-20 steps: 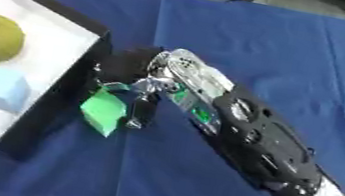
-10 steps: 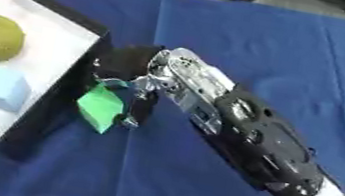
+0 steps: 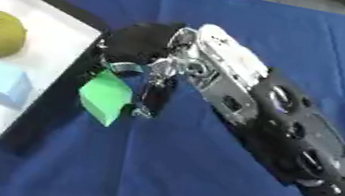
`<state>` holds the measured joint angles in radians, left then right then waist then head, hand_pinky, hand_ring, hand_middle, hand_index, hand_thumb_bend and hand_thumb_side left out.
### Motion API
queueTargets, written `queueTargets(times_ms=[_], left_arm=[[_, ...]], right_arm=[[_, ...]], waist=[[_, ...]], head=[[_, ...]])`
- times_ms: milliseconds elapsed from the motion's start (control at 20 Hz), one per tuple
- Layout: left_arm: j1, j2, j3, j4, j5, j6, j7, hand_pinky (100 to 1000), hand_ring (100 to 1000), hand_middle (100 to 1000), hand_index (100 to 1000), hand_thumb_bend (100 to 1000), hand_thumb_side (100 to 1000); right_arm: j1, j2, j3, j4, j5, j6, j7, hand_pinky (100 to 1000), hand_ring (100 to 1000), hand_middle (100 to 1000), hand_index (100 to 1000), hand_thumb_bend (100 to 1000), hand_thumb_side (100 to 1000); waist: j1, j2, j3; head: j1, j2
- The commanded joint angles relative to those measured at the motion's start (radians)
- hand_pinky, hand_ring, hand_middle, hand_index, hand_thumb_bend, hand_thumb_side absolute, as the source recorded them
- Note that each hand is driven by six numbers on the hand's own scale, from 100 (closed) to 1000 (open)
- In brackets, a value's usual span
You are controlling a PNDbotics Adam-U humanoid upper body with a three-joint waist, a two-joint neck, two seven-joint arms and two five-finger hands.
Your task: Pick up objects on the table and place them in the box.
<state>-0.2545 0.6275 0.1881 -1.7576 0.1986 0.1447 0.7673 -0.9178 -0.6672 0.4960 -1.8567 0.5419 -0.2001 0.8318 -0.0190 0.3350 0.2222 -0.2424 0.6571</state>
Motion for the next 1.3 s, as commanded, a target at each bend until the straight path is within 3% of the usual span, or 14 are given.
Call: queueTargets(times_ms=[50,300,550,900,1300], left_arm=[[-0.002,0.049,0.011,-0.008,-0.007,0.002,0.002,721,805,855,848,469,609],[0.000,0.049,0.009,-0.007,-0.010,0.004,-0.001,722,804,855,848,470,607],[-0.002,0.049,0.005,-0.006,-0.012,0.004,-0.004,722,804,855,847,472,605],[-0.024,0.045,0.002,-0.012,-0.016,0.001,-0.007,722,804,856,848,477,604],[-0.054,0.038,0.010,-0.021,-0.013,-0.004,0.012,722,806,856,847,478,605]], right_arm=[[-0.038,-0.064,-0.071,-0.089,-0.104,0.062,0.003,825,715,518,479,263,100],[-0.122,-0.063,-0.135,-0.107,-0.195,0.155,-0.032,834,708,509,481,257,100],[-0.245,0.016,-0.149,-0.009,-0.176,0.193,-0.091,833,701,503,483,277,100],[-0.386,0.179,-0.147,0.250,-0.057,0.175,-0.192,830,693,496,490,257,100],[-0.458,0.337,-0.161,0.508,0.124,0.123,-0.277,825,683,494,491,252,100]], waist=[[0.005,-0.045,-0.004],[0.010,-0.061,-0.010],[0.011,-0.075,-0.009],[0.002,-0.078,0.019],[-0.017,-0.059,0.073]], head=[[0.003,0.003],[0.000,0.008],[-0.007,0.015],[-0.044,0.016],[-0.097,-0.001]])
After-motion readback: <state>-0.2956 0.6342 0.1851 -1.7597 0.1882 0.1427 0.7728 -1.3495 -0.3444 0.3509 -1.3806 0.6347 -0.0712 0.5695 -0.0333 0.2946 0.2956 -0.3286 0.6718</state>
